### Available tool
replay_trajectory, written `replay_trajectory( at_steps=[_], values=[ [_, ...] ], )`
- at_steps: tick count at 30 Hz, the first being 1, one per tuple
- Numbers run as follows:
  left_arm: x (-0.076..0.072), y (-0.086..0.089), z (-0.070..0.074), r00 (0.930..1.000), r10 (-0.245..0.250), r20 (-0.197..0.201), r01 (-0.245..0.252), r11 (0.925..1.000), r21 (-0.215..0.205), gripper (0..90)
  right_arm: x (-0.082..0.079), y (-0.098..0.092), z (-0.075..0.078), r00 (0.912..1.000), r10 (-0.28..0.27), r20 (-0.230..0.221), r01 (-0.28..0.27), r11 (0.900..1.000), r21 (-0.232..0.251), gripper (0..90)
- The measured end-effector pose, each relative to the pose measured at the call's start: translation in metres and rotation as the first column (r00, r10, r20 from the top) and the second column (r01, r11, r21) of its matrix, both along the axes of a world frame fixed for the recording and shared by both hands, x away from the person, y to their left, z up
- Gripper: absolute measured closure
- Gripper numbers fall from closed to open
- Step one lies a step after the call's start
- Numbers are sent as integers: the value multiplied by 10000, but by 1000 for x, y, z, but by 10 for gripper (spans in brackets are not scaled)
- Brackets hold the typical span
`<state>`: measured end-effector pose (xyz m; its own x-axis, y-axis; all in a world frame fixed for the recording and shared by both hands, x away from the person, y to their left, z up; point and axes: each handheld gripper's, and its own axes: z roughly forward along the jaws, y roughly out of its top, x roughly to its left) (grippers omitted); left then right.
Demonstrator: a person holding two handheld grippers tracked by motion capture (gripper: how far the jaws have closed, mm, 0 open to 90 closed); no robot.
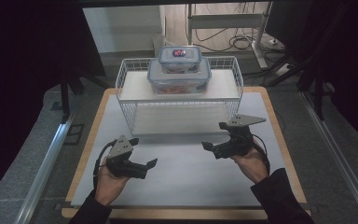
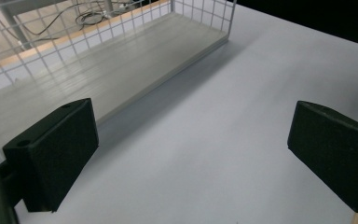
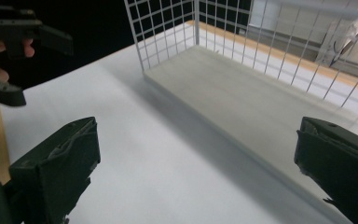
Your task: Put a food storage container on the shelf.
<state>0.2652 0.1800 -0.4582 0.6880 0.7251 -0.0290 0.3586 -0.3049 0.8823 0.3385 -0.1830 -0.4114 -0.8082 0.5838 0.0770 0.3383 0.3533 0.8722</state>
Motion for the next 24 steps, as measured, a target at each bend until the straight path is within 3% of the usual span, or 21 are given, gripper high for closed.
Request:
replay_trajectory(
  at_steps=[11, 24],
  values=[
    [-13, 15, -16, 9989, 451, -143, -449, 9989, 136, 17, -14, -23, -26, 9996, -112, -257, 108, 9998, -184, 3],
    [-32, 30, -28, 9958, 918, -65, -917, 9956, 204, 19, -33, -41, -35, 9994, -336, -106, 331, 9983, -482, 19]
  ],
)
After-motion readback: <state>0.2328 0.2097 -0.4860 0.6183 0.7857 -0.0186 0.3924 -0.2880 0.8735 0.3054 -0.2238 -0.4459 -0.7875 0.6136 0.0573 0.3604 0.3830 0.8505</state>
